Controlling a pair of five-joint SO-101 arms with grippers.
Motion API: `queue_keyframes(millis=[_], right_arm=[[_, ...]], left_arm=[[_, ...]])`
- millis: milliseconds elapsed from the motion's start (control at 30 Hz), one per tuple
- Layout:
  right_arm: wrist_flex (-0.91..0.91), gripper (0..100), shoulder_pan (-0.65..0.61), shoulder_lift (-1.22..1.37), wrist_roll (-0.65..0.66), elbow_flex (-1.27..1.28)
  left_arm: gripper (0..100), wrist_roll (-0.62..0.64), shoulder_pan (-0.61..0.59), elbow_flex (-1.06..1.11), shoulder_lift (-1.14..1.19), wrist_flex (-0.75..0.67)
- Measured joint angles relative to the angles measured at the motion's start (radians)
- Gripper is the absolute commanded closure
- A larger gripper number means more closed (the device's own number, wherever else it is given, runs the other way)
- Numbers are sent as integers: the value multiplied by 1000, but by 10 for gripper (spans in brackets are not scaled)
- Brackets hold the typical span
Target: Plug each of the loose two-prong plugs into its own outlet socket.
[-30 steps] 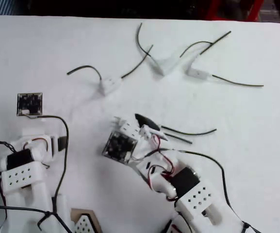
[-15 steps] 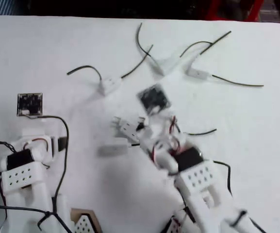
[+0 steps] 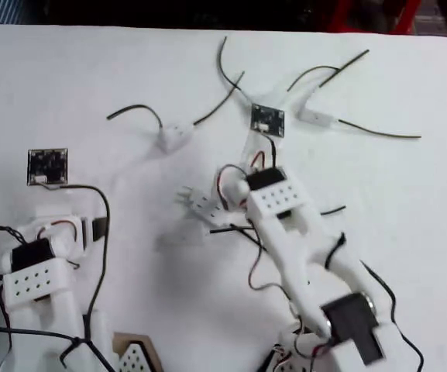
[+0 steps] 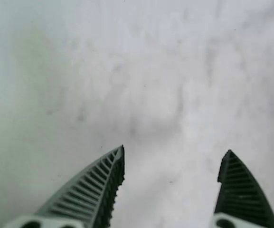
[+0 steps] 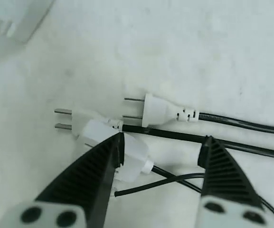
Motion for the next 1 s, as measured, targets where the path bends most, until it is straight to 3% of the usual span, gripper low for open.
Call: queue_keyframes(millis=[267,800,1000], right_arm=[[41,752,0,129,-135,-121],[41,757,17,419,-143,-285],[54,916,60,433,-141,-290]], left_arm=[[688,0,0,0,0,0],[688,0,0,0,0,0],[688,0,0,0,0,0]])
